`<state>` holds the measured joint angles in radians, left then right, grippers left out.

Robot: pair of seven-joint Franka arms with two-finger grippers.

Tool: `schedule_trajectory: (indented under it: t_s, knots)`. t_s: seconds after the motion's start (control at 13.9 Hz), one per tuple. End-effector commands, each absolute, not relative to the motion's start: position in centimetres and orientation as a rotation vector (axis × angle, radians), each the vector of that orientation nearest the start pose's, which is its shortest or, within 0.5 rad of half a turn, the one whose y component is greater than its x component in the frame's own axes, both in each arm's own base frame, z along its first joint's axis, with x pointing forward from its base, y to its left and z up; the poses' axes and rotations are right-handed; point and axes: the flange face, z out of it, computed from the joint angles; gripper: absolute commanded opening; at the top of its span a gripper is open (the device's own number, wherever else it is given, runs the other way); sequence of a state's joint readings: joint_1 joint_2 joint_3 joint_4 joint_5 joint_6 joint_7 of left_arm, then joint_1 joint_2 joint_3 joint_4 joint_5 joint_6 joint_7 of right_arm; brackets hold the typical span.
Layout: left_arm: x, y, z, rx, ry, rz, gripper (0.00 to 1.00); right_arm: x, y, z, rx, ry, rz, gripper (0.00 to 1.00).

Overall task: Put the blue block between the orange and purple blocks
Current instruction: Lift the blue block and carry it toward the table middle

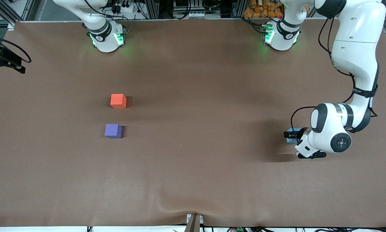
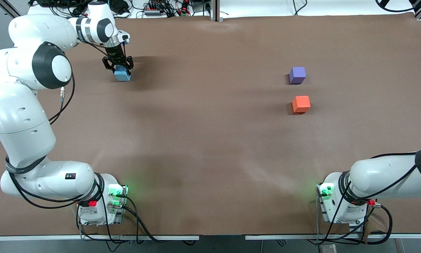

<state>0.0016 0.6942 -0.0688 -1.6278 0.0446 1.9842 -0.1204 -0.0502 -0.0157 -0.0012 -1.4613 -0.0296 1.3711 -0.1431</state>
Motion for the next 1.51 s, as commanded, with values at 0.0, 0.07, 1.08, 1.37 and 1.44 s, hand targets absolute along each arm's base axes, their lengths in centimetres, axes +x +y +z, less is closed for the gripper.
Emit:
schedule_trajectory:
  t_s: [0.0, 0.07, 1.08, 1.37, 1.44]
  knots:
    - [65.5, -3.7, 20.8, -3.058, -0.027, 0.457, 0.15, 52.6, -3.3, 66.9, -3.159, -0.132, 0.125, 1.00]
    - [66.1, -3.6, 22.1, -3.053, -0.008, 0.414, 0.13, 52.7, -3.3, 66.8, -3.159, -0.132, 0.128, 1.00]
    - [61.6, -24.0, 40.7, -3.191, 0.069, 0.141, 0.13, 52.7, -3.5, 66.8, -3.157, -0.125, 0.130, 1.00]
    - [57.1, -36.7, 36.9, -3.183, 0.089, 0.243, 0.13, 52.7, -3.4, 66.7, -3.156, -0.125, 0.135, 1.00]
    - [55.5, -40.1, 35.3, -3.174, 0.082, 0.277, 0.13, 52.7, -3.6, 66.7, -3.156, -0.123, 0.135, 1.00]
